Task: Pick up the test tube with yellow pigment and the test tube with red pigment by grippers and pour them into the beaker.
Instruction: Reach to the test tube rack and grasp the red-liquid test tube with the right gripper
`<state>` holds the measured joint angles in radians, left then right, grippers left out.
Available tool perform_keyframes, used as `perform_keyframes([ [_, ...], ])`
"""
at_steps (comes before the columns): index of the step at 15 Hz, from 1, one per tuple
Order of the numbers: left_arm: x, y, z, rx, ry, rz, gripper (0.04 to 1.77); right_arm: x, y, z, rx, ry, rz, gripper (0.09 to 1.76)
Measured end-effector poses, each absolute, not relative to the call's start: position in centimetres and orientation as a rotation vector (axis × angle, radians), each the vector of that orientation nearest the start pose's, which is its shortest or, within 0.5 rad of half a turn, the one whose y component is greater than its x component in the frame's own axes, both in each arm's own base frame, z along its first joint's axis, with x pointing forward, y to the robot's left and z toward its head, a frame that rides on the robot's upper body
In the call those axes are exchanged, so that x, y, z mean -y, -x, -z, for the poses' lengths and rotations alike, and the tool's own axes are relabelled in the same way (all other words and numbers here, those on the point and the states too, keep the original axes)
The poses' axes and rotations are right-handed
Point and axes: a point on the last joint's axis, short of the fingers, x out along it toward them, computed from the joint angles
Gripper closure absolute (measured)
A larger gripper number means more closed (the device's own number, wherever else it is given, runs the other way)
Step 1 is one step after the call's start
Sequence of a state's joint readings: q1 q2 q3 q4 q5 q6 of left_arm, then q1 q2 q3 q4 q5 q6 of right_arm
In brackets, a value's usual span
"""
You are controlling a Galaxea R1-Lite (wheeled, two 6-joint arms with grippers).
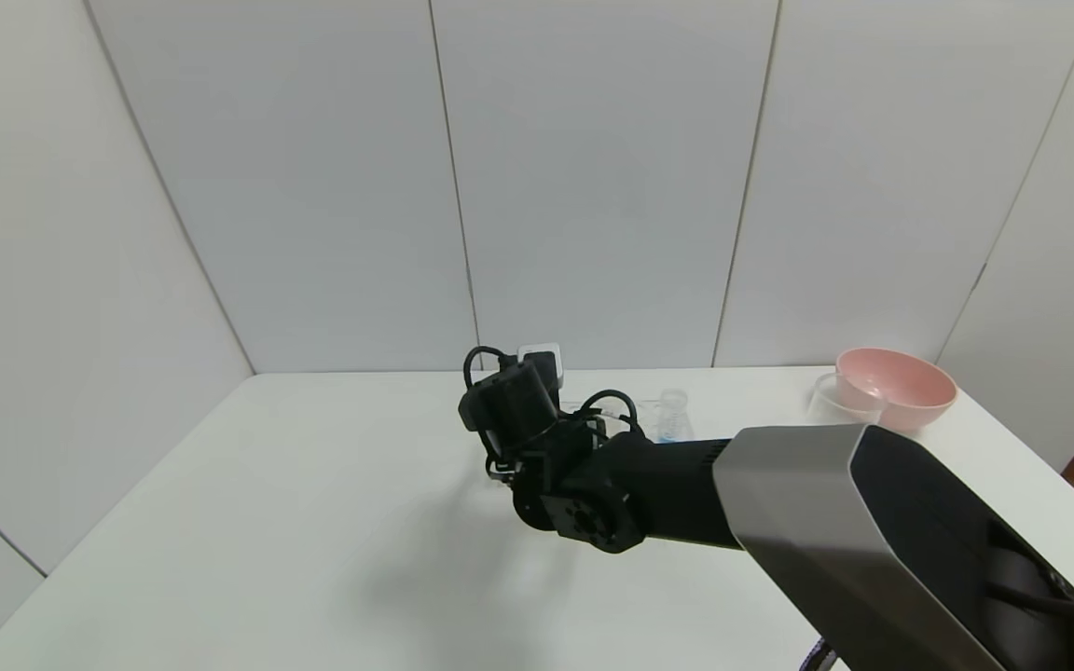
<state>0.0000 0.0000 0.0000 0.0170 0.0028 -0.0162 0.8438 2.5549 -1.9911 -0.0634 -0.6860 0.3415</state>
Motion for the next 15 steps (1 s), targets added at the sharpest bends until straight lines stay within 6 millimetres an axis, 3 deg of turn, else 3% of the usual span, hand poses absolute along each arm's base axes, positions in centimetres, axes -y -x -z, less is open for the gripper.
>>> perform_keyframes([
  [4,-0.01,2.28,-7.37,-0.017,0.017,-0.003,0.09,-38.09,-35.86,-9.15,-0.378,0.005,-0.09,0.14],
  [8,-0.01,2.28,-7.37,-0.017,0.017,-0.003,0.09,-38.29,-35.53,-8.95,-0.387,0.011,-0.096,0.73],
  [11,-0.01,2.28,-7.37,-0.017,0.017,-0.002,0.09,-38.33,-35.41,-8.99,-0.389,0.014,-0.097,1.05],
  [12,-0.01,2.28,-7.37,-0.017,0.017,-0.003,0.09,-38.3,-35.41,-9.01,-0.391,0.016,-0.096,1.3],
  [15,-0.01,2.28,-7.37,-0.017,0.017,-0.003,0.09,-38.3,-35.38,-9.1,-0.39,0.016,-0.097,1.35],
])
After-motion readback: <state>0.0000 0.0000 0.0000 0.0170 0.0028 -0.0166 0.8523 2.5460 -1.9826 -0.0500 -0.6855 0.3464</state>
